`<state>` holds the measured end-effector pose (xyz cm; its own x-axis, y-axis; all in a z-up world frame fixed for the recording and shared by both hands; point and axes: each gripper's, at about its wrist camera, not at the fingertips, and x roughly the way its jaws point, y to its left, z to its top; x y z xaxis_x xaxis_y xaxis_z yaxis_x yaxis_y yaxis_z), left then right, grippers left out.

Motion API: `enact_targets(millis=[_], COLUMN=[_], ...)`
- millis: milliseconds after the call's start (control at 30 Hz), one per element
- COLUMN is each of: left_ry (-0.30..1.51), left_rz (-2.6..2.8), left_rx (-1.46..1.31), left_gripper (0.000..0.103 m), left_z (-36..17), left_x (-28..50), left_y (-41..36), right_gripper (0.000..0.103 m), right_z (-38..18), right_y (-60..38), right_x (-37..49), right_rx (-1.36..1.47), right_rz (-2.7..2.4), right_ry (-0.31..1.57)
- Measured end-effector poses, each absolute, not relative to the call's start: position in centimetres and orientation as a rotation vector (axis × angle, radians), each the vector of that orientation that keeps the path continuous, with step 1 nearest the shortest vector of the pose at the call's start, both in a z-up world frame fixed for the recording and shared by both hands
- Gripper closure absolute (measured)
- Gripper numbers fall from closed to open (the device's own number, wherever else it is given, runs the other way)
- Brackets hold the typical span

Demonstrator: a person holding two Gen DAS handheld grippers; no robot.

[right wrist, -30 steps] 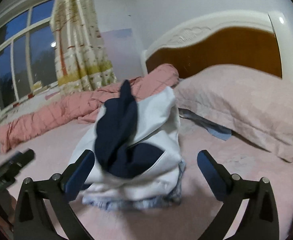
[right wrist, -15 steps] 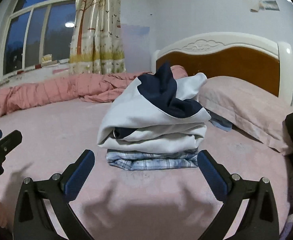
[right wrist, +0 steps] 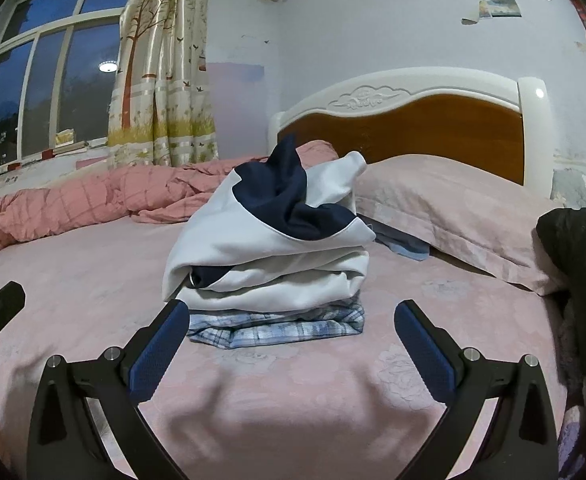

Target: Fold large clothes

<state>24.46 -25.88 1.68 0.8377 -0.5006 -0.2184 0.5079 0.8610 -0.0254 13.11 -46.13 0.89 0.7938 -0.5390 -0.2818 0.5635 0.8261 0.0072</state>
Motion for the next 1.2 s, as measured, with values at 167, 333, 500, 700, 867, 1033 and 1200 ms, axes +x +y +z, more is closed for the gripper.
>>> enact_targets(millis=[167,333,500,700,867,1033,1200], left_ry=[0.217,0.241,0.244,0.262,0.264,0.262,0.270], left_rz=[-0.531,-0.527,-0.528,-0.520,-0.521,-0.521,-0.517], left_rx=[0.042,0.052,0.045,0.061,0.061,0.063,0.063], left_gripper=[0.000,0.000,0.000,0.000,0.000,0.000,0.000], left_z=[1.60,1.43,1.48,1.42,1.41,1.37,1.19], left_x=[24.33,24.69,24.76,24.93,24.97,25.01,25.20], left_y=[-26.09,-26.18,-25.86,-25.78,-25.65,-25.71,-25.66], right_gripper=[0.000,0.000,0.000,0.000,0.000,0.000,0.000], right_z=[0.90,0.91,0.86,0.84,0.84,0.73,0.64], right_y=[-45.87,-45.61,-45.73,-45.85,-45.85,-45.72,-45.66], right_x=[13.20,13.20,13.35,13.43,13.42,13.09,13.06], right_rx=[0.075,0.058,0.062,0.063,0.063,0.079,0.080], right_rz=[-0.604,-0.610,-0.609,-0.609,-0.609,-0.615,-0.625], right_ry=[0.274,0.266,0.274,0.274,0.277,0.276,0.280])
